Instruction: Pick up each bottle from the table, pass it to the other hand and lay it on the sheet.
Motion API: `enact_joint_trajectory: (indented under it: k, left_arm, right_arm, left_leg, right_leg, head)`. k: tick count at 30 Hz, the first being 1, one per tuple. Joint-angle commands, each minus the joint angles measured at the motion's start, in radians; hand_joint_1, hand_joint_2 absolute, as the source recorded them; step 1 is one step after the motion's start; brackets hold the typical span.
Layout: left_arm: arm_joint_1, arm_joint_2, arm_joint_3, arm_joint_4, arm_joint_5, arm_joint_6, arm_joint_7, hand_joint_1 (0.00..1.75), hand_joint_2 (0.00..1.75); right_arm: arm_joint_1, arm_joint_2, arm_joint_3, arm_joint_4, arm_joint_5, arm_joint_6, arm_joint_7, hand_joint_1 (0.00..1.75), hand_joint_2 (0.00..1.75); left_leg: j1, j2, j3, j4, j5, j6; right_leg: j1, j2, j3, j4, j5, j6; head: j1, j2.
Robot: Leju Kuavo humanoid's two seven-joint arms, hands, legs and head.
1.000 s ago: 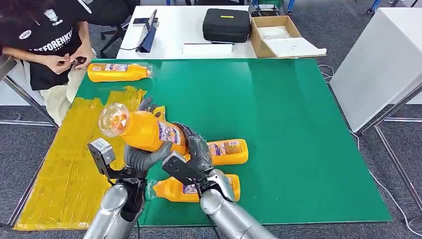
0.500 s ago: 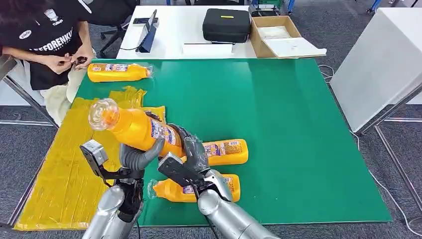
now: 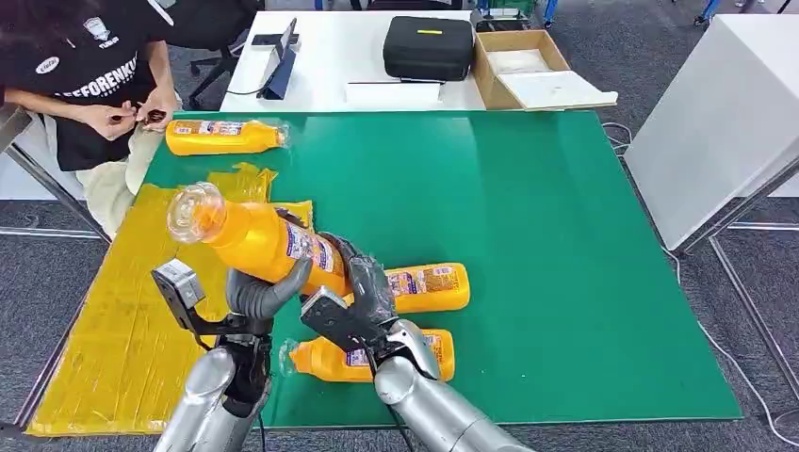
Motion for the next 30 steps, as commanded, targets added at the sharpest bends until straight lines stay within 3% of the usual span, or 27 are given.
enact_joint_trajectory:
  k: [1, 4, 5, 7, 9, 15, 21, 25, 28, 30]
  left_arm:
    - [-0.072, -0.017, -0.027, 0.058, 0.003, -0.012, 0.006, 1.75, 1.75]
    - [-0.067, -0.019, -0.021, 0.048, -0.001, -0.006, 0.002, 1.75, 1.75]
    - [-0.059, -0.016, -0.013, 0.039, -0.004, -0.002, -0.001, 1.75, 1.75]
    - [-0.039, -0.009, 0.011, 0.006, -0.02, 0.021, -0.015, 1.75, 1.75]
    - [-0.013, 0.003, 0.038, -0.031, -0.054, 0.068, -0.033, 1.75, 1.75]
    - [0.02, -0.002, 0.115, -0.066, -0.28, 0.351, -0.082, 1.75, 1.75]
    - [0.017, -0.004, 0.122, -0.051, -0.28, 0.349, -0.087, 1.75, 1.75]
    - [0.065, 0.026, 0.162, -0.052, -0.275, 0.42, -0.116, 1.75, 1.75]
    - [0.113, 0.033, 0.197, -0.079, -0.372, 0.555, -0.155, 1.75, 1.75]
    - [0.142, 0.045, 0.227, -0.091, -0.539, 0.667, -0.075, 1.75, 1.75]
  right_arm:
    - [-0.013, 0.0, 0.077, 0.051, 0.008, 0.008, -0.012, 1.75, 1.75]
    - [-0.005, 0.0, 0.053, 0.037, 0.003, -0.024, -0.038, 1.75, 1.75]
    - [0.007, -0.005, 0.029, 0.013, 0.005, -0.034, -0.061, 0.03, 1.75]
    - [0.056, -0.045, -0.006, -0.123, 0.028, -0.04, -0.076, 0.0, 1.75]
    - [0.132, -0.115, -0.018, -0.37, 0.087, -0.044, -0.063, 0.0, 1.75]
    - [0.381, -0.263, -0.131, -0.91, 0.242, -0.066, -0.002, 0.0, 1.75]
    - [0.413, -0.264, -0.15, -0.917, 0.26, -0.06, -0.023, 0.0, 1.75]
    - [0.521, -0.329, -0.193, -1.03, 0.282, -0.132, -0.056, 0.0, 1.75]
    - [0.581, -0.367, -0.237, -1.076, 0.255, -0.193, -0.084, 0.0, 1.75]
    - [0.602, -0.383, -0.252, -1.097, 0.253, -0.228, -0.104, 0.0, 1.75]
  left_leg:
    - [0.002, -0.003, 0.001, 0.0, 0.0, -0.003]
    - [0.002, -0.003, 0.002, 0.0, -0.001, -0.004]
    - [0.002, -0.003, 0.004, 0.0, -0.001, -0.005]
    - [0.003, -0.003, 0.003, 0.0, -0.001, -0.005]
    - [0.002, -0.003, 0.003, 0.0, -0.001, -0.004]
    - [0.002, -0.005, 0.002, 0.0, -0.002, -0.004]
    - [0.0, -0.006, 0.0, 0.0, -0.001, -0.003]
    - [0.001, -0.004, 0.002, -0.002, -0.001, -0.003]
    - [0.001, -0.004, 0.005, -0.002, -0.003, -0.005]
    - [0.002, -0.002, 0.007, -0.002, -0.005, -0.006]
  right_leg:
    - [0.002, -0.004, 0.003, -0.001, -0.001, -0.002]
    - [0.002, -0.004, 0.004, -0.001, -0.002, -0.003]
    - [0.002, -0.005, 0.006, -0.001, -0.002, -0.003]
    - [0.003, -0.004, 0.006, -0.001, -0.002, -0.003]
    - [0.002, -0.003, 0.005, -0.001, -0.002, -0.003]
    - [0.002, -0.005, 0.005, -0.001, -0.003, -0.002]
    - [0.0, -0.005, 0.002, -0.001, -0.002, -0.002]
    - [0.001, -0.003, 0.003, -0.003, -0.001, -0.002]
    - [0.002, -0.004, 0.007, -0.004, -0.003, -0.003]
    - [0.002, -0.002, 0.009, -0.004, -0.003, -0.004]
  head:
    - [0.0, 0.0]
    - [0.0, 0.0]
    - [0.0, 0.0]
    - [0.0, 0.0]
    - [0.0, 0.0]
    - [0.0, 0.0]
    - [0.0, 0.0]
    - [0.0, 0.0]
    - [0.0, 0.0]
    - [0.0, 0.0]
